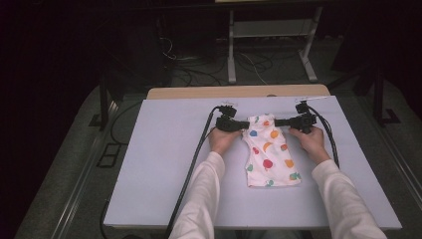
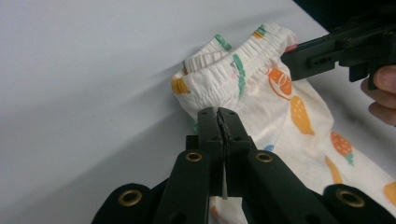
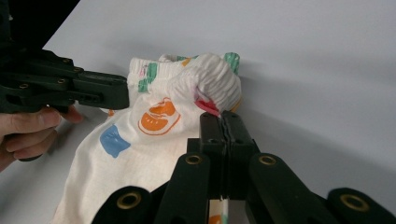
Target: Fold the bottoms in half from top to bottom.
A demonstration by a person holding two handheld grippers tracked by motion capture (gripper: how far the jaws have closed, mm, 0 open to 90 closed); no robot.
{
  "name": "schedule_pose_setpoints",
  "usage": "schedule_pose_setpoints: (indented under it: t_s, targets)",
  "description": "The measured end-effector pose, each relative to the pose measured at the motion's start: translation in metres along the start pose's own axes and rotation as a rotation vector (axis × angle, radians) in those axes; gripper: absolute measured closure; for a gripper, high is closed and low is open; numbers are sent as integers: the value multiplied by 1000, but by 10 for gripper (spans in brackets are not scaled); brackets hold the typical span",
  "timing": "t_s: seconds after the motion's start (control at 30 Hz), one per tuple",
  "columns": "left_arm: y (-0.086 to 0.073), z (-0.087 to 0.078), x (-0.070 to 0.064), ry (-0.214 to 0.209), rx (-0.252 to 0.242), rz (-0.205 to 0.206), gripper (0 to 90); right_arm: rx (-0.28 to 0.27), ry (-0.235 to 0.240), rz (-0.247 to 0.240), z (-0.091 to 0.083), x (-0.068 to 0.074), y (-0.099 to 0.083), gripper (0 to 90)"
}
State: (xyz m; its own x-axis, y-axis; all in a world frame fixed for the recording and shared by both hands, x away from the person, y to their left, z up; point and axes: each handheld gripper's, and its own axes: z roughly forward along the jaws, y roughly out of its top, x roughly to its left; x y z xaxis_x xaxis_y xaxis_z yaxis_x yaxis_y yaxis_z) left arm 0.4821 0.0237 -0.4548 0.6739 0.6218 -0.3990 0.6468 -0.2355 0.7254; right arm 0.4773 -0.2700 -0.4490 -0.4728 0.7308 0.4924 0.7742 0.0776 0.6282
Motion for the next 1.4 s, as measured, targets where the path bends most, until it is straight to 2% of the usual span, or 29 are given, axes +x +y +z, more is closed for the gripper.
schedule_pose_setpoints:
  t_s: [0.2,0.33,0.8,0.97,1.4]
  targets:
    - [-3,-4,-4,-25,-28,-15,885,-7,-11,-32,-8,5,-4,877]
    - [-3,-5,-8,-36,-39,-21,886,2,-44,-86,-11,9,-8,876]
    - [-1,-25,-18,-72,-77,-23,886,-75,21,-53,-30,13,-13,876]
    - [-1,-29,-21,-76,-73,-22,886,-76,19,-66,-31,18,-14,876]
    - [-3,-40,-30,-99,-74,-9,886,-76,59,-69,-39,23,-17,876]
